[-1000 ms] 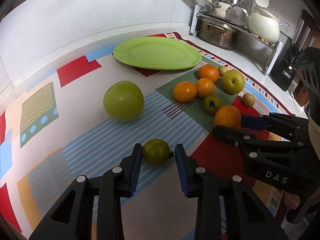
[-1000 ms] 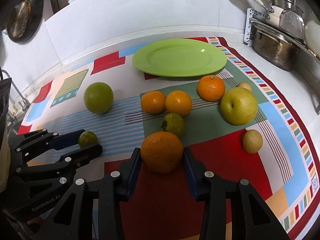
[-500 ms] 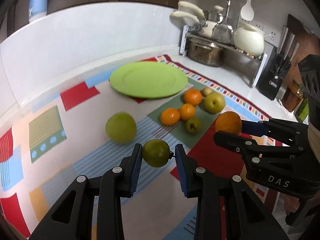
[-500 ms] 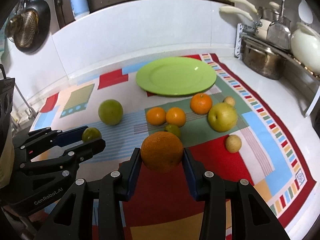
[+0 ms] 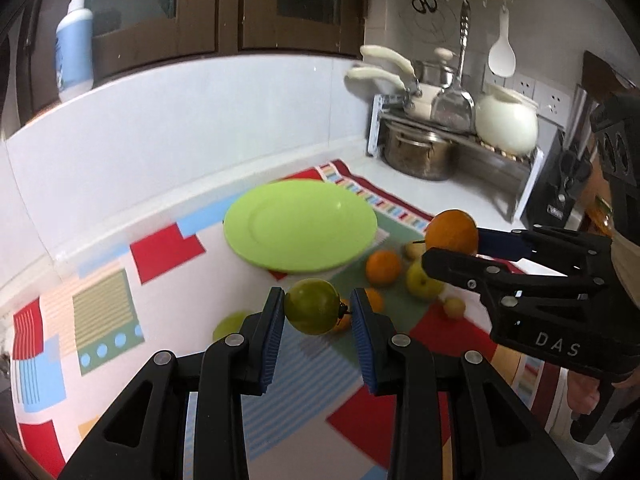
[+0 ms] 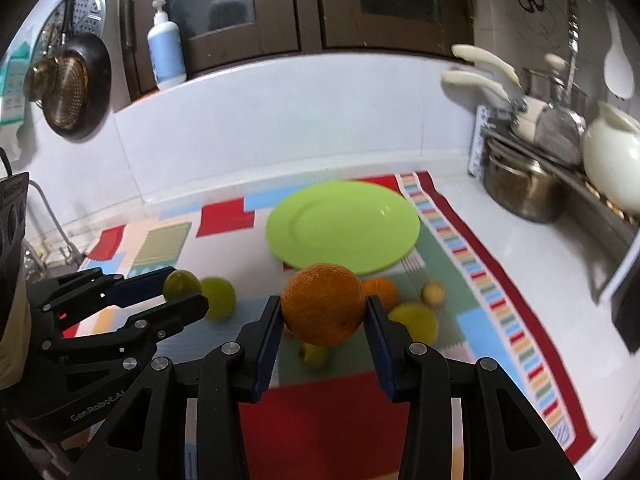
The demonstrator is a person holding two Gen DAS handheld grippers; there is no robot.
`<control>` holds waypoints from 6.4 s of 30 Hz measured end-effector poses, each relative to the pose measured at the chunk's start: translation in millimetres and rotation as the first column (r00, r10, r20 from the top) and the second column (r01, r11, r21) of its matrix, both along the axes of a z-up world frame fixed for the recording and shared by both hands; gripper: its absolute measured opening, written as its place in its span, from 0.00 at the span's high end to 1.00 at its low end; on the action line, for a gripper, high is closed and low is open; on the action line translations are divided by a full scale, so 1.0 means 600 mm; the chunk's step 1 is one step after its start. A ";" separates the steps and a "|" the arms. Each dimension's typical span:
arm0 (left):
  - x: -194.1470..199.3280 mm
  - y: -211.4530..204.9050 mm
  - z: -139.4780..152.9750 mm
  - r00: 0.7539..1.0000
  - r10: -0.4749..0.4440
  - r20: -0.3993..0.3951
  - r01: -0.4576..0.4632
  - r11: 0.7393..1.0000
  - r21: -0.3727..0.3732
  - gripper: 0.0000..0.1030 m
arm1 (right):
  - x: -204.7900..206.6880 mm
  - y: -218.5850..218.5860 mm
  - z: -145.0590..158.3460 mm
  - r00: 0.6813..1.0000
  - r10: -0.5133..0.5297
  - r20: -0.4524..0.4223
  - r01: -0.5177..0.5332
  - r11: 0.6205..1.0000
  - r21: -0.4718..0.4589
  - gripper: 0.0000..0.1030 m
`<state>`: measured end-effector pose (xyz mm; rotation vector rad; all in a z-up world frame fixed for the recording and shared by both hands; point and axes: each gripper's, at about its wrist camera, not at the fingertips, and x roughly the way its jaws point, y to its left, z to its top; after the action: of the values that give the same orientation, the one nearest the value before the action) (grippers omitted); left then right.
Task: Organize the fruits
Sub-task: 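Carry the lime and orange to the green plate and release both, then lift both tools away from the plate toward the remaining fruits, then grasp a green lime with the left tool while the right tool grasps a small yellow fruit, then carry both fruits over the green plate and open both tools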
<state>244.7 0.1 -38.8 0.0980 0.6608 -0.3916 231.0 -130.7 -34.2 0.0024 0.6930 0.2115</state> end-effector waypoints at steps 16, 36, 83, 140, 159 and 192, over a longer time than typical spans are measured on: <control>0.181 -0.049 -0.001 0.995 0.055 -0.077 -0.054 0.998 0.025 0.68 | 0.173 -0.045 0.017 0.991 0.131 -0.032 -0.133 0.990 -0.053 0.59; 0.299 -0.072 -0.086 0.980 0.063 -0.191 -0.046 0.995 0.093 0.63 | 0.317 -0.050 -0.096 0.961 0.195 -0.197 -0.210 0.976 -0.056 0.59; -0.050 -0.054 0.029 0.993 0.093 0.074 -0.096 0.995 0.040 0.17 | -0.053 -0.109 0.037 0.991 -0.012 0.130 0.025 0.994 -0.103 0.27; 0.060 -0.120 -0.168 0.974 -0.034 -0.223 0.044 0.998 0.039 0.71 | 0.028 -0.130 -0.161 0.979 0.029 -0.204 -0.028 1.000 0.007 0.72; 0.010 -0.090 -0.099 0.990 0.000 -0.141 0.000 1.000 0.003 0.72 | -0.009 -0.114 -0.084 0.993 0.057 -0.099 -0.052 0.997 0.050 0.72; 0.195 -0.031 0.033 0.999 0.044 0.030 -0.044 0.999 0.023 0.72 | 0.173 -0.060 0.056 0.993 0.089 0.082 -0.092 0.995 0.039 0.72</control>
<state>361.5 -18.6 -19.2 0.1116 0.6379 -0.3392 334.5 -166.9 -0.7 0.0034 0.6095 0.3122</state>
